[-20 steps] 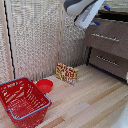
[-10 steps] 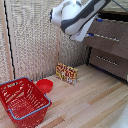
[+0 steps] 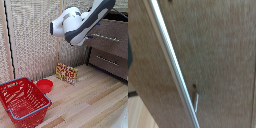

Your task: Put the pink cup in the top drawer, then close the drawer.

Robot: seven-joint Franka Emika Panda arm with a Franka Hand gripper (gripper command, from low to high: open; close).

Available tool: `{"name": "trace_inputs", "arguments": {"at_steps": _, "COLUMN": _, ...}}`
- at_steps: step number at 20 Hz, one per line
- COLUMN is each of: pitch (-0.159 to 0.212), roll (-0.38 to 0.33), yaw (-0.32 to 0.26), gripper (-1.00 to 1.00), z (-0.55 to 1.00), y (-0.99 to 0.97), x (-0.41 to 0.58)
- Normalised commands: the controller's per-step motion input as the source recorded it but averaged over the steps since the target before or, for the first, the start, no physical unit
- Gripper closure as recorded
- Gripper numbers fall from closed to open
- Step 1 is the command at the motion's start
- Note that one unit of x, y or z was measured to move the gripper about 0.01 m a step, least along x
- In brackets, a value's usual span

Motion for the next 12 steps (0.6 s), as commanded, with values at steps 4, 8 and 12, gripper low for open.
{"name": "trace_inputs", "arguments": {"at_steps": 4, "pitch": 0.027, "roll": -0.095, "yaw": 0.232, "gripper": -1.0, "z": -0.12, "y": -0.3, "x": -0.195}}
{"name": "trace_inputs", "arguments": {"at_steps": 8, "pitch": 0.08, "roll": -0.066, "yaw": 0.084, "gripper": -1.0, "z": -0.15, "y": -0.25, "x": -0.307}}
{"name": "trace_inputs", "arguments": {"at_steps": 12, "pitch": 0.105, "roll": -0.029, "yaw": -0.067, "gripper": -1.0, "z": -0.18, "y": -0.09, "x": -0.401}}
